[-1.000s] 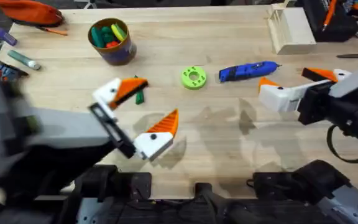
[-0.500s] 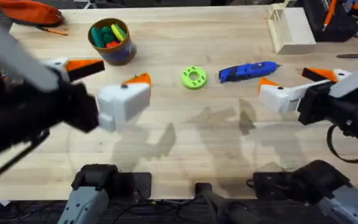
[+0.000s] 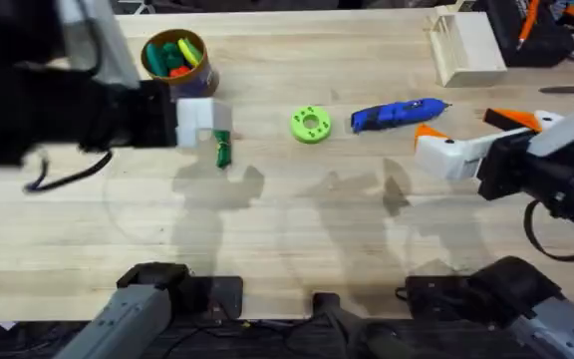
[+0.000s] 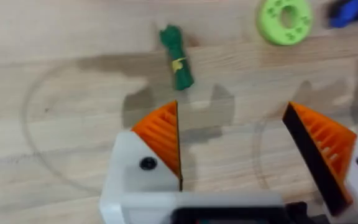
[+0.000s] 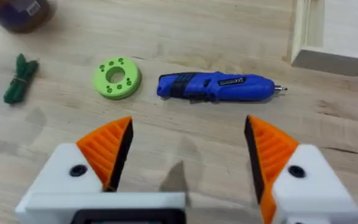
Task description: Pick up the gripper from the table and insert it into the empty holder that is missing its gripper. Then pick up a screw, insert it into the mounting hole, and use the screwdriver to tighten it. Finally, clean up the table by picking up the vegetable and placing it into the bucket.
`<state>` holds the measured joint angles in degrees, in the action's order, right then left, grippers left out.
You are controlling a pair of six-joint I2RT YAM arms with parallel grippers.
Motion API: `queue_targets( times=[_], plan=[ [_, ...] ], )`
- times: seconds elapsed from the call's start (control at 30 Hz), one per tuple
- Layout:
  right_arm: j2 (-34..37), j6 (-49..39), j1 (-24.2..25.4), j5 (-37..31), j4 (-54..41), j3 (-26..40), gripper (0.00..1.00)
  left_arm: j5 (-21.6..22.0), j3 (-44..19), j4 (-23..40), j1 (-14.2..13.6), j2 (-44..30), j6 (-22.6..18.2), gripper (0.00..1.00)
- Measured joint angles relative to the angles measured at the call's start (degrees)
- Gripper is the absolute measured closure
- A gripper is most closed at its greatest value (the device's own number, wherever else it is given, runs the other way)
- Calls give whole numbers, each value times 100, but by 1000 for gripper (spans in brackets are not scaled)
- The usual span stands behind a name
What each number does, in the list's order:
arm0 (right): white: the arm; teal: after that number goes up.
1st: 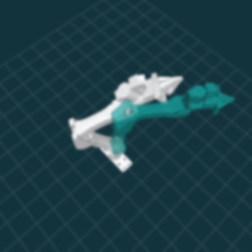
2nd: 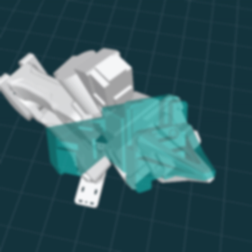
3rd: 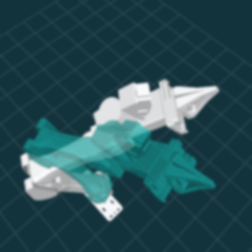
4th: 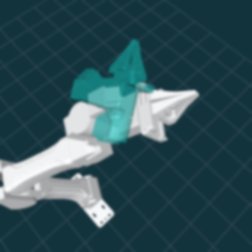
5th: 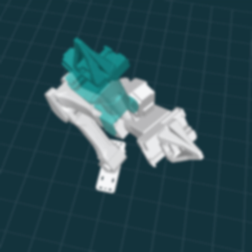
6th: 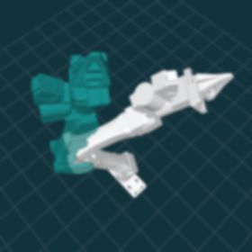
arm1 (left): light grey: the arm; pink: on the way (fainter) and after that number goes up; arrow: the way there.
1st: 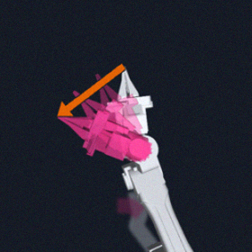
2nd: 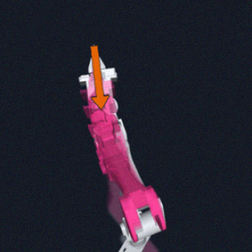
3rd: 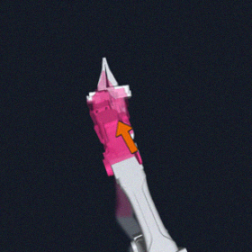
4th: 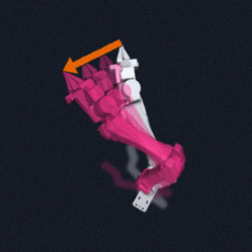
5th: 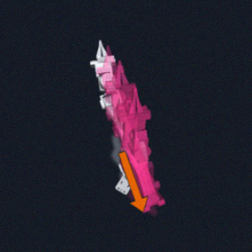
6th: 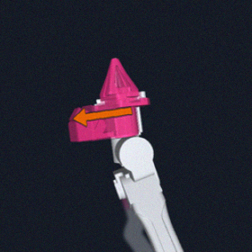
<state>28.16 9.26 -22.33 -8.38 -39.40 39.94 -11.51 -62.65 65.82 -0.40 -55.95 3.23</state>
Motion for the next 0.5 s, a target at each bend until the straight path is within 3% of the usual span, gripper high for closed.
queue_targets(
  times=[0.27, 0.5],
  plan=[
    [1, 0, 0, 0, 0, 0, 9, 825, -9, -129, 0, -1651, 526, 15],
    [1, 0, 0, 0, 0, 0, 9, 1022, -9, -523, 0, -2729, 672, 16]
  ],
)
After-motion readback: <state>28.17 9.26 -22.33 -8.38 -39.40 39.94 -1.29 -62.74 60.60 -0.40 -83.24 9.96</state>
